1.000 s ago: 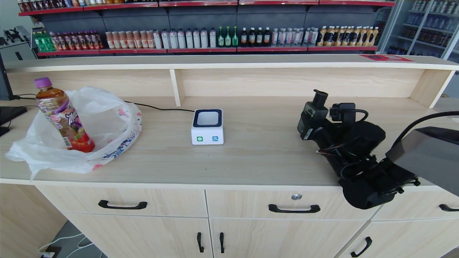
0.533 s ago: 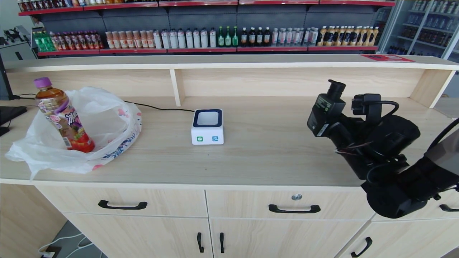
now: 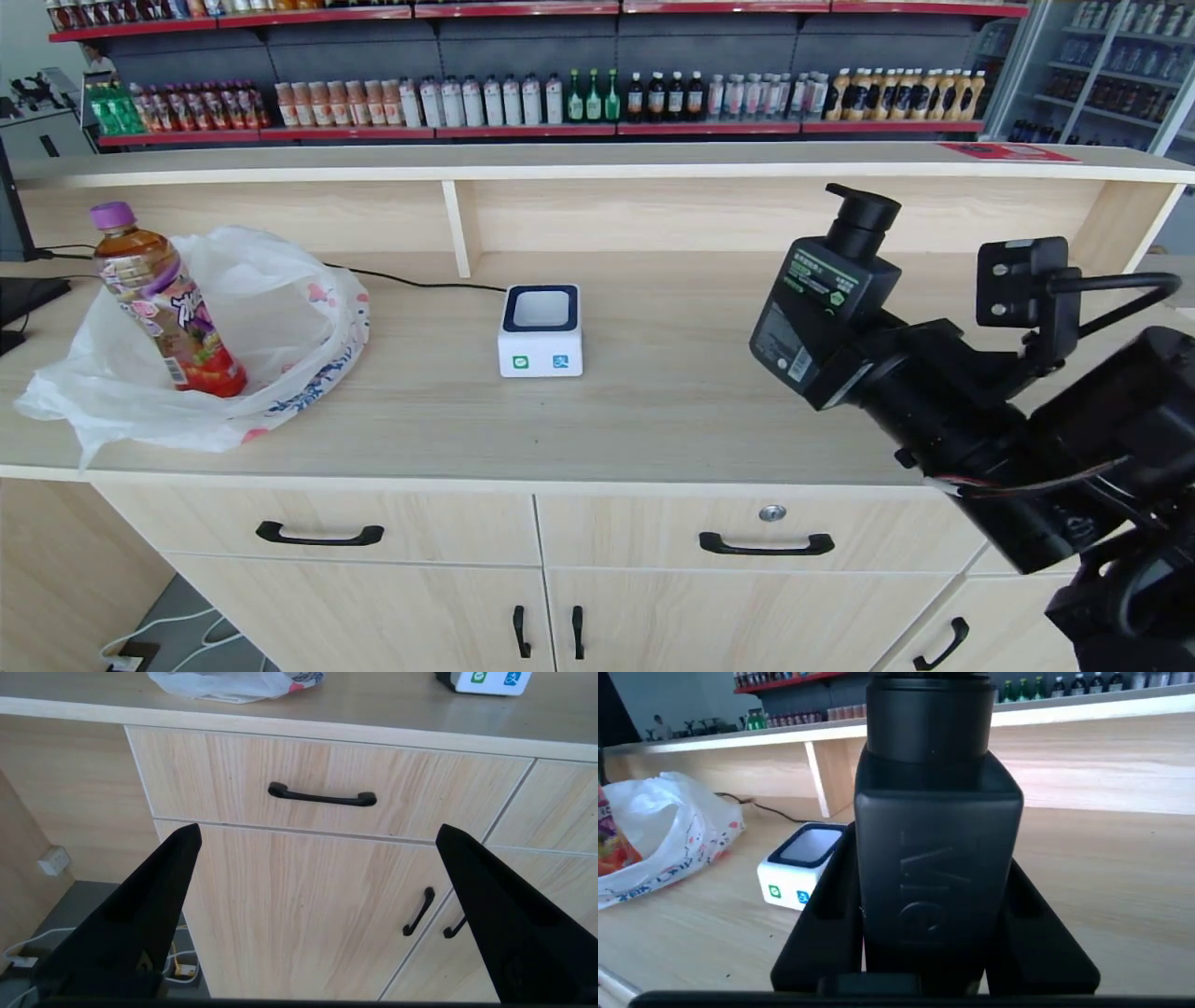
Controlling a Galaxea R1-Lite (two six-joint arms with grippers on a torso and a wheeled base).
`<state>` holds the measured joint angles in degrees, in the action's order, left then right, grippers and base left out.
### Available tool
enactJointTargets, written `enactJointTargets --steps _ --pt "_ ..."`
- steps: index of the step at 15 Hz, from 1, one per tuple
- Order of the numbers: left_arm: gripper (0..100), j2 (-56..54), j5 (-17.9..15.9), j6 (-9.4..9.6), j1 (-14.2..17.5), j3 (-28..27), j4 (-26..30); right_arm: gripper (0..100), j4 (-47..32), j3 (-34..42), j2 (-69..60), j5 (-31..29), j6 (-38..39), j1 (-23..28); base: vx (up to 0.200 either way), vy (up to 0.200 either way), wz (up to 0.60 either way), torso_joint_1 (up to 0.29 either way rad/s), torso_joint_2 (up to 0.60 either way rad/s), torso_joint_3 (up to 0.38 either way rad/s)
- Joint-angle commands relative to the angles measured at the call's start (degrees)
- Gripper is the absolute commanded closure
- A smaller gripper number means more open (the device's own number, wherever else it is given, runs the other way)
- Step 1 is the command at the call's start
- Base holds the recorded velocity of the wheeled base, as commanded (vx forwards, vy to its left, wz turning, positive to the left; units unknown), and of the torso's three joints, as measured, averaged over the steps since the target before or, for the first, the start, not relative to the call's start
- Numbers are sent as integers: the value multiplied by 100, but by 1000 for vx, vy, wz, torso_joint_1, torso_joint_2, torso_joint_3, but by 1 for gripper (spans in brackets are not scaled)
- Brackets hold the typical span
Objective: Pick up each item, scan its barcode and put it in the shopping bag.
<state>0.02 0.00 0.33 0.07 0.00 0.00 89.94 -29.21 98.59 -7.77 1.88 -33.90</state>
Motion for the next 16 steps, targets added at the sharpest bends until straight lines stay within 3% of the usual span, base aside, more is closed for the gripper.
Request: enactJointTargets --steps 1,6,9,16 --pt "0 6 0 2 1 0 0 100 6 346 -718 3 -21 -732 0 0 0 0 0 0" --pt "0 6 0 2 -7 0 0 100 6 609 -1113 3 410 -1839 0 0 0 0 0 0" --pt "0 6 0 2 -7 0 9 100 6 100 -1113 -6 612 -2340 0 0 0 0 0 0" --pt "0 6 0 2 -7 0 0 100 6 -463 -894 -6 928 -2850 0 0 0 0 0 0"
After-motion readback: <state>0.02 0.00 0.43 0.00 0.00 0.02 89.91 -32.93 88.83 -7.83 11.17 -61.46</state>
